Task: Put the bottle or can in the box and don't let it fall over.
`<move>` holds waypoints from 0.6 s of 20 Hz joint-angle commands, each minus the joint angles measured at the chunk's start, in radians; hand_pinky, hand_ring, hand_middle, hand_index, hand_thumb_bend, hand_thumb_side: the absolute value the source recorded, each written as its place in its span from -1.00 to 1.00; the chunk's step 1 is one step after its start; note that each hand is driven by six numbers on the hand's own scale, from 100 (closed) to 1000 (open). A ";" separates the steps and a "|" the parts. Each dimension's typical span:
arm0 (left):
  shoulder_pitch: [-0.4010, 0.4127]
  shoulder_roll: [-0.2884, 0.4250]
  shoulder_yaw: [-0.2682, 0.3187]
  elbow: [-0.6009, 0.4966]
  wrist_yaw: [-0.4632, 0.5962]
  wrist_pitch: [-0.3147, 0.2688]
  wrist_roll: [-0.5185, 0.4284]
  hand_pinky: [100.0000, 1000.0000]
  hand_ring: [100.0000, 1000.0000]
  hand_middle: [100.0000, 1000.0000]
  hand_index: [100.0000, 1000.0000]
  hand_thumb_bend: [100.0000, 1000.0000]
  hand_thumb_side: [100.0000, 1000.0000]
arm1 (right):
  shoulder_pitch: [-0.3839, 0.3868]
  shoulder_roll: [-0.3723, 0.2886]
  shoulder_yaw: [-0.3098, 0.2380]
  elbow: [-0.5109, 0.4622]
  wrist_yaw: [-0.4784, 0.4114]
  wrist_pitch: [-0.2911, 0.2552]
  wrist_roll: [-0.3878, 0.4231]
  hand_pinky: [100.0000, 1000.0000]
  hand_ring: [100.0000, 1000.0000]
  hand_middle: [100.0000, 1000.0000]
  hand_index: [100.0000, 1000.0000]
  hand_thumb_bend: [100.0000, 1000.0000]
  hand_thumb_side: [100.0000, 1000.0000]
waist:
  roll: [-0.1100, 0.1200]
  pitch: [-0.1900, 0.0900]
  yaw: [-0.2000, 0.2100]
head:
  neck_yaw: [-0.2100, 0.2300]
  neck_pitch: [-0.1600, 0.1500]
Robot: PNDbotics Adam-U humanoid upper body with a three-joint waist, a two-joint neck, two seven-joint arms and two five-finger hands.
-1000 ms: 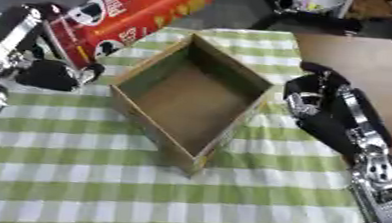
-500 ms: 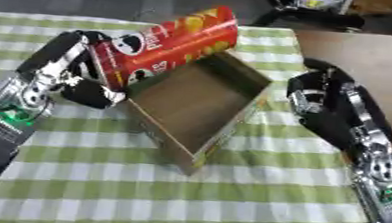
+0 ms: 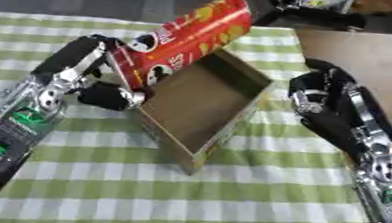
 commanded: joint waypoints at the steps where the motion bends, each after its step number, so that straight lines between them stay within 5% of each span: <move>1: -0.021 -0.001 0.017 -0.012 -0.026 -0.011 -0.017 0.26 0.49 0.30 0.58 -0.09 -0.46 | -0.008 -0.020 -0.004 -0.020 -0.005 -0.001 -0.002 0.45 0.53 0.28 0.72 -0.88 -0.35 | 0.009 -0.043 -0.001 | -0.001 0.002; 6: -0.019 -0.003 0.024 -0.015 -0.038 -0.022 -0.042 0.34 0.55 0.31 0.60 -0.06 -0.45 | -0.006 -0.020 -0.004 -0.019 -0.004 0.000 -0.003 0.45 0.52 0.27 0.72 -0.89 -0.34 | 0.009 -0.043 -0.001 | -0.002 0.004; 9: -0.019 -0.002 0.027 -0.019 -0.039 -0.029 -0.046 0.39 0.58 0.33 0.61 -0.04 -0.21 | -0.007 -0.020 -0.004 -0.020 -0.005 0.000 -0.003 0.45 0.52 0.27 0.72 -0.89 -0.34 | 0.010 -0.043 -0.001 | -0.002 0.004; 12: -0.017 -0.003 0.030 -0.020 -0.040 -0.027 -0.044 0.36 0.56 0.31 0.60 -0.09 -0.29 | -0.007 -0.019 -0.004 -0.020 -0.005 0.000 -0.002 0.45 0.52 0.27 0.72 -0.89 -0.35 | 0.009 -0.044 -0.001 | -0.003 0.003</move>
